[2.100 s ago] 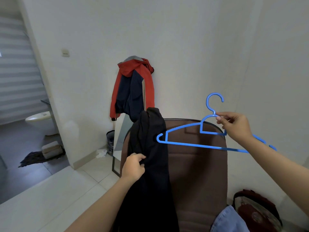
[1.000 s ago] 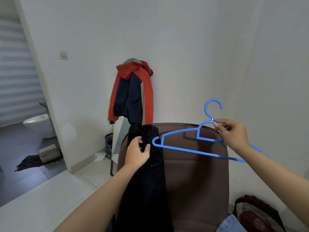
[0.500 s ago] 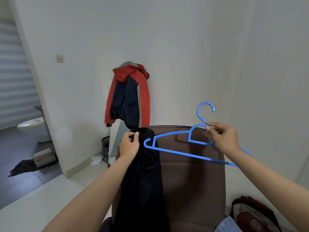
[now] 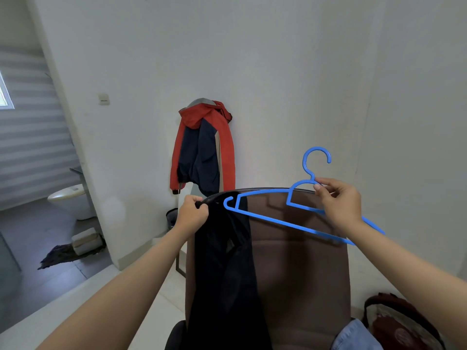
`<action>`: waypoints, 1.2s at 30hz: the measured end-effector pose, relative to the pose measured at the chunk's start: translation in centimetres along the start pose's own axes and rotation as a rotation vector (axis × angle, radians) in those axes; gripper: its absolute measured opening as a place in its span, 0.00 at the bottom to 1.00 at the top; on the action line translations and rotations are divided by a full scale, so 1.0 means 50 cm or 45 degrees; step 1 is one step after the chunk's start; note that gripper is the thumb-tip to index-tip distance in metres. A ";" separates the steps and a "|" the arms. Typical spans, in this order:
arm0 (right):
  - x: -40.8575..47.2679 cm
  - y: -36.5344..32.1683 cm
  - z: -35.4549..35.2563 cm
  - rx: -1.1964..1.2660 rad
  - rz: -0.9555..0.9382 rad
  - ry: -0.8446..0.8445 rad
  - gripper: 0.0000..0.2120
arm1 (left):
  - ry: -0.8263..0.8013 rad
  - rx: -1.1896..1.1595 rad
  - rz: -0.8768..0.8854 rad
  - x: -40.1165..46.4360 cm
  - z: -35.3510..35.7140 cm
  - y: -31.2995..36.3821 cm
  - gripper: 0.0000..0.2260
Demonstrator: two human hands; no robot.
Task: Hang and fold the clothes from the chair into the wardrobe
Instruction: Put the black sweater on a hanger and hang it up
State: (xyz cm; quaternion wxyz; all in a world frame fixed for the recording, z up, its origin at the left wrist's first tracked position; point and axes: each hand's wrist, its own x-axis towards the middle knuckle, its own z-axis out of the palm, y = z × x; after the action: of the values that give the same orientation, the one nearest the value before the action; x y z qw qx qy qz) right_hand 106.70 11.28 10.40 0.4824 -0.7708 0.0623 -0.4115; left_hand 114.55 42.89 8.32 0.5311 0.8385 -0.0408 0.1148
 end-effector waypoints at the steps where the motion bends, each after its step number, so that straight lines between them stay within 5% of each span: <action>1: -0.005 -0.005 0.001 -0.002 0.005 0.022 0.08 | -0.017 0.017 0.017 -0.005 -0.009 0.005 0.08; 15: -0.063 -0.091 -0.054 0.140 -0.059 -0.041 0.07 | -0.158 0.227 0.344 -0.083 -0.110 0.115 0.08; 36: -0.156 -0.165 -0.181 0.354 -0.100 0.260 0.07 | -0.321 -0.093 0.140 -0.151 -0.183 0.277 0.11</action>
State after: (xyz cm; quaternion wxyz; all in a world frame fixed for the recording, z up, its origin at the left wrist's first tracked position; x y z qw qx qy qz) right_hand 92.85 13.20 14.23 0.5589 -0.6528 0.0233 -0.5108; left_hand 103.24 44.72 22.48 0.5448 0.8229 -0.1574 0.0358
